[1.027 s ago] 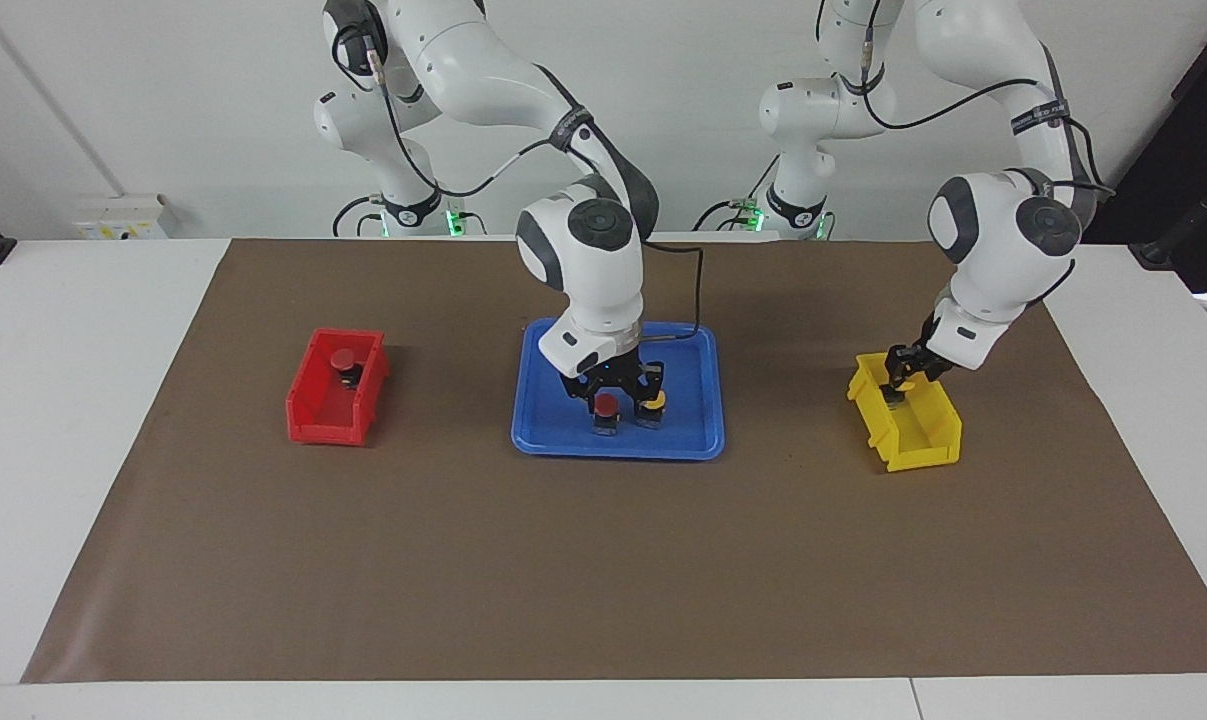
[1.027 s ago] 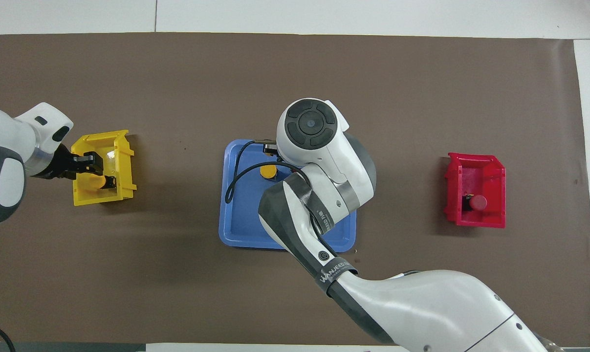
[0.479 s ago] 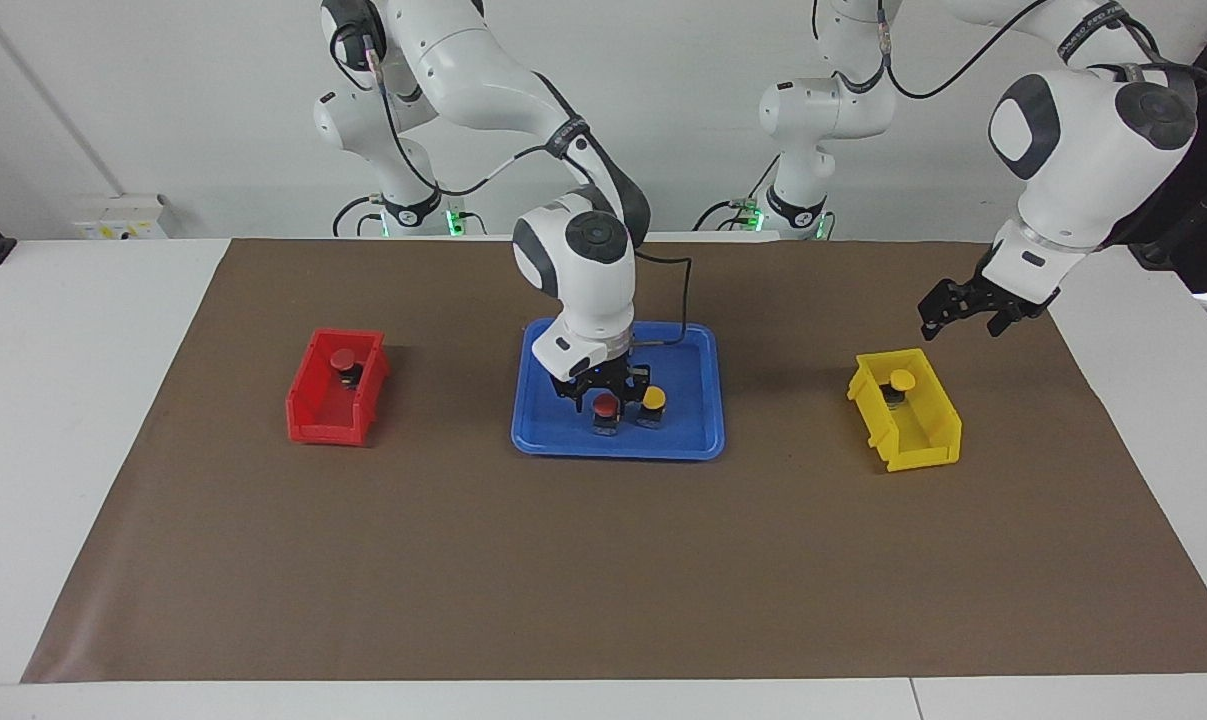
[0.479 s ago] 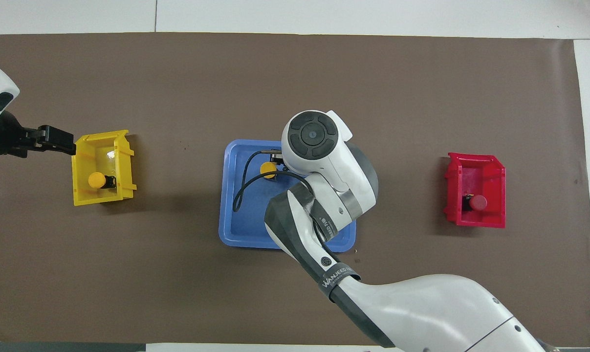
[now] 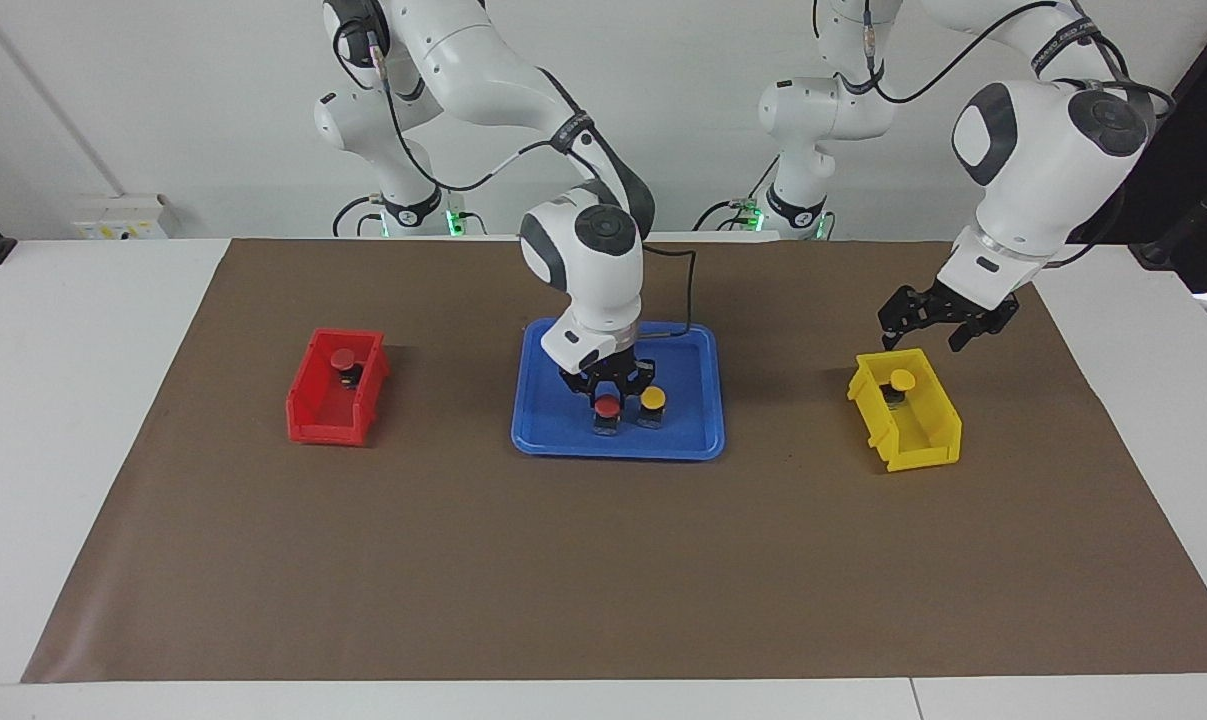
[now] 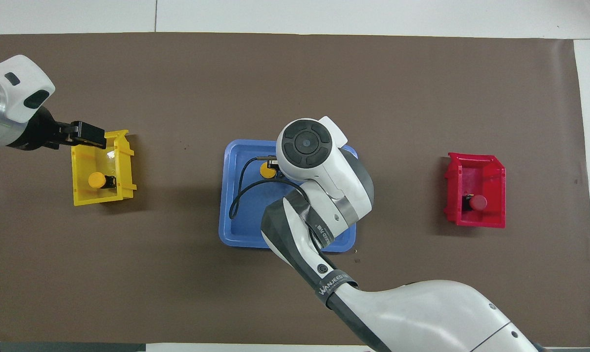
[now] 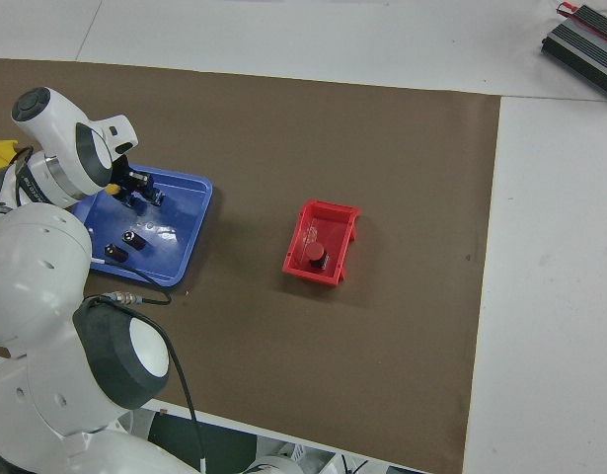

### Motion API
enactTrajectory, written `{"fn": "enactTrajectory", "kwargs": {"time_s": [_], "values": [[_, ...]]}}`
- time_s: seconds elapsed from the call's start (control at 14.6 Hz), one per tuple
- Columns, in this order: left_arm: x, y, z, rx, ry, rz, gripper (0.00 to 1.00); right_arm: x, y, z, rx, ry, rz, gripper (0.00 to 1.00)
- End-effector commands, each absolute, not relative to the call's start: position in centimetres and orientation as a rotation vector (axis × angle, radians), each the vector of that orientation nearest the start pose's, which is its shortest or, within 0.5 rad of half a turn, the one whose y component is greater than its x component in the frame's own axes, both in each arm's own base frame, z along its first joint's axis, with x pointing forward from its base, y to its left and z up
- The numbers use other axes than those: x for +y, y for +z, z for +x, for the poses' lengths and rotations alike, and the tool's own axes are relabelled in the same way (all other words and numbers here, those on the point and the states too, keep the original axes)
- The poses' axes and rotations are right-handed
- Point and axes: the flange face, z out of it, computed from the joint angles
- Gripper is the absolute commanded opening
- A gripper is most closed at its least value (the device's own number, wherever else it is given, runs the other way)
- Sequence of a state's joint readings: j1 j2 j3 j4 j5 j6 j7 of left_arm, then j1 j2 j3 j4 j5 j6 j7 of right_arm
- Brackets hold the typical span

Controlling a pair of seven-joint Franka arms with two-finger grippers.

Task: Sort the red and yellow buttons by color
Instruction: 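Grasp the remaining red button with the right gripper and lift it, then carry the red button to the red bin while the left gripper reaches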

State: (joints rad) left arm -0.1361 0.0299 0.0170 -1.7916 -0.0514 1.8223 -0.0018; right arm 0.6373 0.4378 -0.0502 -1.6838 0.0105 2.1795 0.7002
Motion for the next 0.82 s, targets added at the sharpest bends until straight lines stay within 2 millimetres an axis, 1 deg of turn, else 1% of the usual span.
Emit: {"fn": "enactTrajectory", "kwargs": {"time_s": [0.0,0.07,0.14,0.21,0.27,0.34,0.41,0.48,0.55,0.62,0.68,0.75], "values": [[-7.3,52.5,56.6,0.181,-0.017,-3.19,1.0,36.8,36.4,56.1,0.172,-0.126,-3.101,0.08],[-7.0,52.5,56.7,0.19,-0.014,-3.17,1.0,36.8,37.0,56.3,0.175,-0.124,-3.102,0.08],[-6.9,52.6,56.6,0.205,-0.016,-3.141,1.0,36.5,37.9,56.5,0.186,-0.132,-3.1,0.08],[-6.8,52.6,56.6,0.206,-0.017,-3.138,1.0,35.8,39.1,56.7,0.195,-0.142,-3.098,0.08],[-6.4,53.5,56.5,0.187,-0.045,-3.14,1.0,34.2,41.1,57.2,0.226,-0.164,-3.084,0.08],[-5.8,54.7,56.1,0.177,-0.077,-3.141,1.0,31.7,43.5,57.7,0.256,-0.169,-3.08,0.08],[-5.5,55.5,55.8,0.168,-0.098,-3.142,1.0,29.8,45.3,57.8,0.234,-0.17,-3.084,0.08],[-5.4,55.9,55.7,0.168,-0.108,-3.142,1.0,26.5,47.5,58.1,0.205,-0.18,-3.086,0.08],[-6.6,56.0,55.5,0.193,-0.113,-3.136,1.0,22.5,48.9,58.4,0.189,-0.149,-3.104,0.08],[-8.7,55.9,55.2,0.252,-0.122,-3.12,1.0,18.8,50.1,58.1,0.164,-0.1,-3.121,0.07],[-12.6,55.8,54.5,0.286,-0.131,-3.114,1.0,14.1,50.6,57.8,0.126,-0.071,-3.123,0.07],[-15.3,55.3,54.0,0.19,-0.125,-3.127,1.0,10.2,50.3,57.2,0.077,-0.051,-3.123,0.07]]}}
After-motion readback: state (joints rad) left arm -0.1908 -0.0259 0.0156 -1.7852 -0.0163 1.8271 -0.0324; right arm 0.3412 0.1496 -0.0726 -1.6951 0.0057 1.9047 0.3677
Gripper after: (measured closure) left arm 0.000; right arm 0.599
